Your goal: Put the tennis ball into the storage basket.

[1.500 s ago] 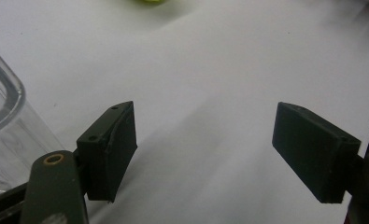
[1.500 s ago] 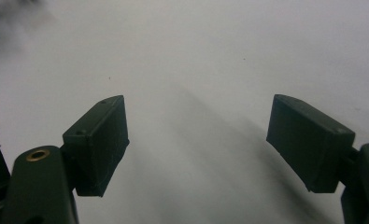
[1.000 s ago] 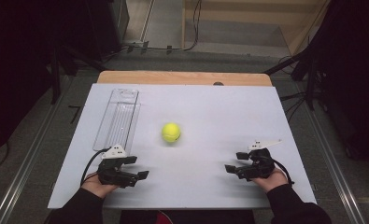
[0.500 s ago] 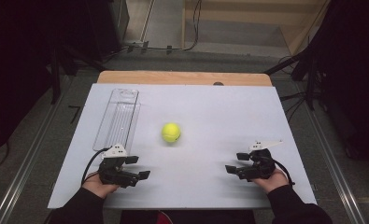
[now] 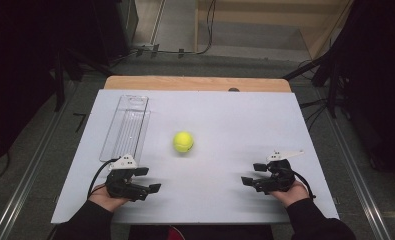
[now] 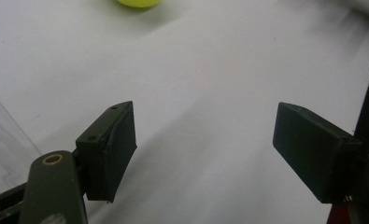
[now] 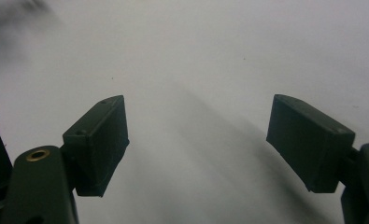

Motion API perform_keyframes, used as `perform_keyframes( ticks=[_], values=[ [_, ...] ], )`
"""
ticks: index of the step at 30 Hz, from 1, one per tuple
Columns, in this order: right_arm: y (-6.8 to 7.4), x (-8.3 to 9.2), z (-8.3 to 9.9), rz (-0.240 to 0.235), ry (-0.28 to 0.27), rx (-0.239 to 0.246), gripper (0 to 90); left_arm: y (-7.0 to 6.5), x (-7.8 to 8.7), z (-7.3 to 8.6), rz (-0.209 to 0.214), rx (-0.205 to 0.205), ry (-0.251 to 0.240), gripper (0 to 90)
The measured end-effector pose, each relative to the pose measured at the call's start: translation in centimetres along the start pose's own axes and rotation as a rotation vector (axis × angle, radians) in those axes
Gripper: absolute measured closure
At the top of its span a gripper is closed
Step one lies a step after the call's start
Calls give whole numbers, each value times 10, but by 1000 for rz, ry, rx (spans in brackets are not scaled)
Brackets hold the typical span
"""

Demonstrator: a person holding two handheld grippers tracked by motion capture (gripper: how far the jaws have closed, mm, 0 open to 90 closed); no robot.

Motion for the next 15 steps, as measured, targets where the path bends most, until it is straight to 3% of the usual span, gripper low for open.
perform_keyframes(
  ticks=[15],
  values=[
    [0,0,0,0,0,-3,188,-3,0,-4,6,21,1,223]
  ],
)
Point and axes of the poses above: each handheld gripper's, and its own axes: x roughly backward along the jaws, z roughly out of its underside, y roughly to its left, the point moved 10 cm from there along -x, roughly forward along the jaws, and after that the axes turned 5 degrees about -z, right-handed, at the moved point
